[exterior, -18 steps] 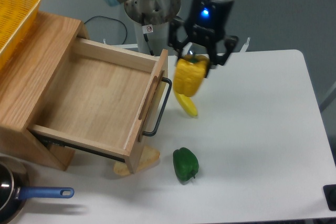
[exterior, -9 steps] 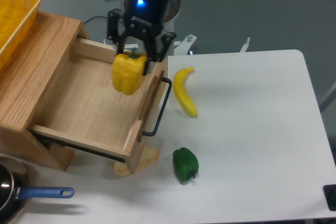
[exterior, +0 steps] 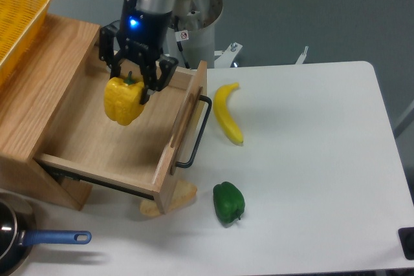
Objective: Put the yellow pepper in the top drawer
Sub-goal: 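Lower the yellow pepper into the drawer bottom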
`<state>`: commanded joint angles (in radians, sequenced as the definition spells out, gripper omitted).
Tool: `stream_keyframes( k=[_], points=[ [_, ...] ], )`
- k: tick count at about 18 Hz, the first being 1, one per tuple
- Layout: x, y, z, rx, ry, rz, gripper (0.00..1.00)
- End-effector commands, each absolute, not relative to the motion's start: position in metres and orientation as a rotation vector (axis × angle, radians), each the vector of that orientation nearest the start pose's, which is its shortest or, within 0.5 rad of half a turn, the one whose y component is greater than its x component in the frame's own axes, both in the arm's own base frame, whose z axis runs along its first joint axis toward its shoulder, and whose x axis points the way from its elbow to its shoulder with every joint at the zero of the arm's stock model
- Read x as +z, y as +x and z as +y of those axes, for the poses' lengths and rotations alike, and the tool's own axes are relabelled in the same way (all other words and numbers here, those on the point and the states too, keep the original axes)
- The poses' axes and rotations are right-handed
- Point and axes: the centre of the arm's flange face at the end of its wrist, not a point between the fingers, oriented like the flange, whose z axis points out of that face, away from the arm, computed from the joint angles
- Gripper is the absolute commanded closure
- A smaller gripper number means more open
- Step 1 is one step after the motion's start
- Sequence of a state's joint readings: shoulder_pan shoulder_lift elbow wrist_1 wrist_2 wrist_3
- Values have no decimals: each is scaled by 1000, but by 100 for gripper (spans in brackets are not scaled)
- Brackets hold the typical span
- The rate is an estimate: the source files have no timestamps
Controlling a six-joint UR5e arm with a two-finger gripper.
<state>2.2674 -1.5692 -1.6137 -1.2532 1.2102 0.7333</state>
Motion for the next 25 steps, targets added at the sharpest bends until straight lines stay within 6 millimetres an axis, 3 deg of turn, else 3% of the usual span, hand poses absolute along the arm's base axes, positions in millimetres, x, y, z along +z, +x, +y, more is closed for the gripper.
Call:
stream_keyframes(
  k=[5, 10, 20, 25],
  points=[
    [485, -188, 513, -135, -2729, 157, 82],
    [456, -191, 530, -108, -2761, 132, 82],
    [434, -197, 539, -82, -2804, 133, 77],
    [426, -192, 536, -49, -2842, 145, 59]
  ],
)
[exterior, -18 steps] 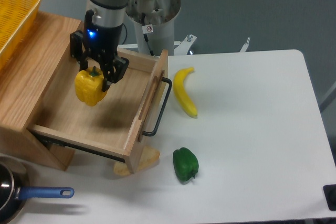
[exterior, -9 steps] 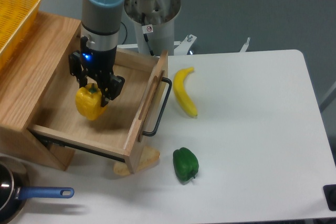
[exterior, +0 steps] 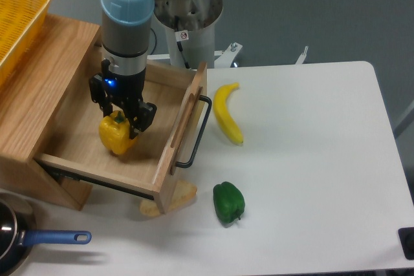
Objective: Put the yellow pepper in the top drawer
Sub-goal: 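Lower the yellow pepper into the drawer bottom, then open the gripper to release the pepper and rise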
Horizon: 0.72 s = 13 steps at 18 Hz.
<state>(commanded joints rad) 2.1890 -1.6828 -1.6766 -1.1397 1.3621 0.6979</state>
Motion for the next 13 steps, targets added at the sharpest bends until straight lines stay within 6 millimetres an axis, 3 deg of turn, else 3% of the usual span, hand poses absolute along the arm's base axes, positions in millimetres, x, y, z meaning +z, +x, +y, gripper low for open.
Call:
stream_keyframes(
  k=[6, 11, 13],
  points=[
    [429, -192, 535, -42, -2837, 161, 27],
    [440, -192, 534, -20, -2819, 172, 9],
    [442, -192, 534, -16, -2816, 173, 6]
  ],
)
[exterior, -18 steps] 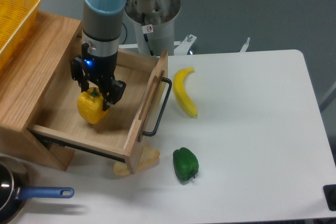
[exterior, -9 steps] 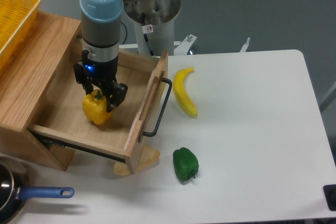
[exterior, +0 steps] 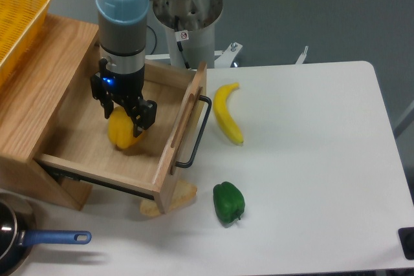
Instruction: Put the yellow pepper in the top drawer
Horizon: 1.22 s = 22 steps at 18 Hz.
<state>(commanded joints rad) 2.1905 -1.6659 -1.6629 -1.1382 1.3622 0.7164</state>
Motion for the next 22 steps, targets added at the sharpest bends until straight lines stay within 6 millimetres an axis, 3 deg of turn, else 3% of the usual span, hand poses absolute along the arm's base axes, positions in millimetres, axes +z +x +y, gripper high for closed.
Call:
stream_keyframes(
  k=[8, 15, 22],
  points=[
    [478, -192, 522, 42, -2770, 162, 0],
    [504, -211, 490, 147, -2764, 76, 0],
    [502, -303, 443, 211, -2773, -110, 0]
  ],
)
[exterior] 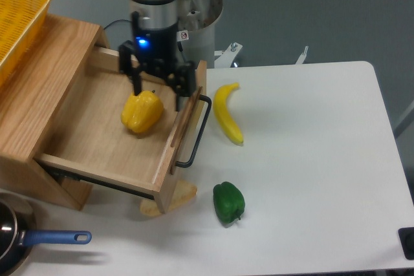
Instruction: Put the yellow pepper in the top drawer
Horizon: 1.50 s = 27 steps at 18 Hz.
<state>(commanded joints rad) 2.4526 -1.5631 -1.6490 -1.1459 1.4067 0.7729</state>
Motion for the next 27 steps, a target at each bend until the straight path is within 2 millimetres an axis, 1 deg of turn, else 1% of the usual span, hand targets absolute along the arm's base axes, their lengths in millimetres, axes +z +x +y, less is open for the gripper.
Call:
stream_keyframes(
  k=[2, 3, 4, 5, 6, 7, 8, 9, 10, 11, 12, 14, 16, 17, 19, 20, 21, 23, 26, 27],
  points=[
    [502, -335, 420, 237, -2779, -151, 0],
    [501, -348, 411, 240, -2784, -160, 0],
    [498, -355, 407, 251, -2795, -134, 0],
    [492, -366, 403, 260, -2815, -87, 0],
    [486, -380, 395, 274, -2836, -41, 0],
    [483, -390, 388, 284, -2848, 4, 0],
    [476, -401, 384, 279, -2862, 17, 0],
    [467, -417, 377, 265, -2874, -2, 0],
    [465, -428, 370, 269, -2880, -13, 0],
    [464, -433, 366, 277, -2888, 7, 0],
    [455, -444, 361, 277, -2916, 44, 0],
    [441, -459, 353, 273, -2974, 154, 0],
    [429, -481, 343, 243, -3001, 160, 0],
    [422, -487, 344, 218, -3009, 164, 0],
    [404, -505, 340, 189, -3034, 178, 0],
    [399, -513, 341, 182, -3040, 215, 0],
    [389, -519, 341, 163, -3052, 250, 0],
    [372, -531, 333, 129, -3075, 316, 0],
    [362, -543, 321, 111, -3074, 343, 0],
    [364, -543, 321, 113, -3072, 345, 0]
  ],
)
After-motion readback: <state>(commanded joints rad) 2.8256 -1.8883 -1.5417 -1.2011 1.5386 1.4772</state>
